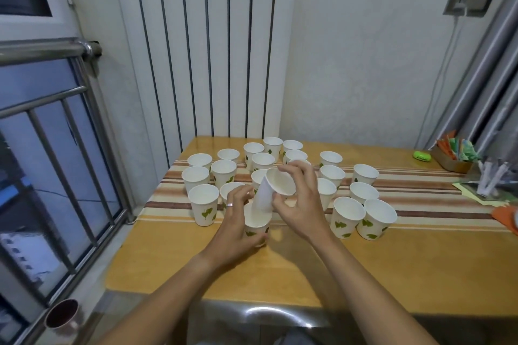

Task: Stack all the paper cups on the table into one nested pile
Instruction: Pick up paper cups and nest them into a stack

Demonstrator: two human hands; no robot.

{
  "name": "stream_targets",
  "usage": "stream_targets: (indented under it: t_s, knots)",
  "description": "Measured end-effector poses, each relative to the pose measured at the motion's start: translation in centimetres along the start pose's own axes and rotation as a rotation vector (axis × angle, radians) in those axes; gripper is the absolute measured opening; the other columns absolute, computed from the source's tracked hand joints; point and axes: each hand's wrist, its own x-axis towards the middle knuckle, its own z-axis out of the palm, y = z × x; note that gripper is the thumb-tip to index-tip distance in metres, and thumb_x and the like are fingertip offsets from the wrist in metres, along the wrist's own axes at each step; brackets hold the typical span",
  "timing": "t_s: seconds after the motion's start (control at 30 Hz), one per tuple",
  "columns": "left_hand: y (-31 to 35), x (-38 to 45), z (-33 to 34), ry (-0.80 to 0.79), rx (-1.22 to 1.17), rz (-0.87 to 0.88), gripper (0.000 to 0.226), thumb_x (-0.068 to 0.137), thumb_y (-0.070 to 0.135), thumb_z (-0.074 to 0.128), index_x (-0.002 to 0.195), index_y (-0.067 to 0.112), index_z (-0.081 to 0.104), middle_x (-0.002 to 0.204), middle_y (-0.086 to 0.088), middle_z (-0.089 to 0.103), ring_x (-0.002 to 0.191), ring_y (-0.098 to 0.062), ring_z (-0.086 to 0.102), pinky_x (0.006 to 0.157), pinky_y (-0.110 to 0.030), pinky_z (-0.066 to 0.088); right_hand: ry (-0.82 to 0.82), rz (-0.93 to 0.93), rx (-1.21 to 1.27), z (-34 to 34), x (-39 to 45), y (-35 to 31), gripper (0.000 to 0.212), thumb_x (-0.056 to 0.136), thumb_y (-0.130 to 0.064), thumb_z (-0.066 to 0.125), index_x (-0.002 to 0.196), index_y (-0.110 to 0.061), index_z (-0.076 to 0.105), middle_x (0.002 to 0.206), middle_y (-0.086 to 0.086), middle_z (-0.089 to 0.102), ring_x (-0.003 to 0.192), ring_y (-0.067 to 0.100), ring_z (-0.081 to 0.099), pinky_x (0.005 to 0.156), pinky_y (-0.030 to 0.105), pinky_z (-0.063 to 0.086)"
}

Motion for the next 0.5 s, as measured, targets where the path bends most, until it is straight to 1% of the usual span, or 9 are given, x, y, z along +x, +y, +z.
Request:
stream_targets:
  t_s: [0.07,0.17,0.2,0.27,0.3,0.37,0.4,0.43,0.5]
  knots:
    - [0.1,-0.1,0.3,-0.014,-0.09,-0.044,0.107,0.078,0.017,0.089,0.157,0.036,0.02,0.16,0.002,0.034,0.152,-0.004,0.038,0.124,-0.024,0.037,-0.12,0.004,0.004,0.3,-0.3,0.2,0.051,0.081,-0.029,0.064,0.132,-0.024,0.06,0.138,-0.006,0.042,0.14,0.01,0.041,0.112,0.009,0.029]
    - [-0.2,-0.5,0.7,-0.006,-0.114,-0.072,0.105,0.079,0.016,0.089,0.157,0.036,0.022,0.161,0.013,0.04,0.151,-0.006,0.042,0.124,-0.036,0.042,-0.248,0.001,-0.031,0.9,-0.7,0.5,0.053,0.082,-0.028,0.067,0.134,-0.026,0.057,0.138,-0.008,0.04,0.14,0.002,0.037,0.11,0.004,0.024]
    - [-0.4,-0.6,0.8,0.001,-0.107,-0.07,0.104,0.08,0.016,0.089,0.157,0.036,0.023,0.16,0.017,0.042,0.149,-0.004,0.043,0.123,-0.037,0.042,-0.277,0.005,-0.043,1.0,-0.9,0.6,0.054,0.082,-0.027,0.068,0.135,-0.028,0.056,0.138,-0.009,0.04,0.138,0.001,0.036,0.108,0.003,0.023]
    - [-0.4,-0.6,0.8,0.005,-0.095,-0.067,0.103,0.08,0.017,0.089,0.157,0.038,0.024,0.157,0.025,0.043,0.146,0.0,0.046,0.121,-0.035,0.044,-0.342,0.026,-0.058,1.2,-1.2,1.0,0.058,0.084,-0.027,0.07,0.138,-0.032,0.052,0.139,-0.011,0.038,0.138,0.004,0.036,0.107,0.006,0.025]
    - [-0.4,-0.6,0.7,0.005,-0.087,-0.066,0.103,0.08,0.018,0.089,0.157,0.04,0.024,0.156,0.03,0.042,0.145,0.001,0.046,0.12,-0.033,0.045,-0.378,0.037,-0.063,1.3,-1.5,1.2,0.059,0.085,-0.03,0.07,0.14,-0.034,0.05,0.14,-0.012,0.038,0.139,0.006,0.035,0.108,0.009,0.026]
    - [-0.3,-0.4,0.6,0.005,-0.07,-0.059,0.102,0.081,0.018,0.089,0.155,0.046,0.025,0.151,0.043,0.037,0.143,0.007,0.044,0.117,-0.026,0.045,-0.411,0.056,-0.065,1.8,-1.9,1.6,0.057,0.089,-0.042,0.067,0.143,-0.034,0.049,0.143,-0.012,0.039,0.14,0.008,0.034,0.111,0.02,0.032]
    - [-0.3,-0.4,0.5,0.005,-0.067,-0.056,0.102,0.081,0.017,0.089,0.154,0.049,0.025,0.15,0.046,0.036,0.143,0.008,0.043,0.116,-0.023,0.045,-0.403,0.069,-0.063,2.0,-2.0,1.8,0.056,0.091,-0.048,0.064,0.143,-0.032,0.049,0.143,-0.012,0.04,0.14,0.009,0.034,0.113,0.025,0.033]
    - [-0.3,-0.2,0.4,0.005,-0.068,-0.054,0.101,0.081,0.018,0.088,0.153,0.05,0.025,0.151,0.044,0.037,0.143,0.007,0.043,0.115,-0.022,0.045,-0.386,0.084,-0.063,2.1,-2.1,2.0,0.056,0.092,-0.05,0.061,0.143,-0.031,0.049,0.143,-0.012,0.042,0.14,0.009,0.035,0.114,0.028,0.034]
    - [-0.6,-0.1,0.3,0.0,-0.065,-0.057,0.098,0.081,0.02,0.087,0.153,0.05,0.027,0.154,0.03,0.042,0.144,0.002,0.043,0.116,-0.025,0.045,-0.365,0.113,-0.064,2.4,-2.2,2.2,0.056,0.093,-0.049,0.062,0.144,-0.029,0.05,0.142,-0.012,0.044,0.138,0.008,0.036,0.115,0.03,0.035]
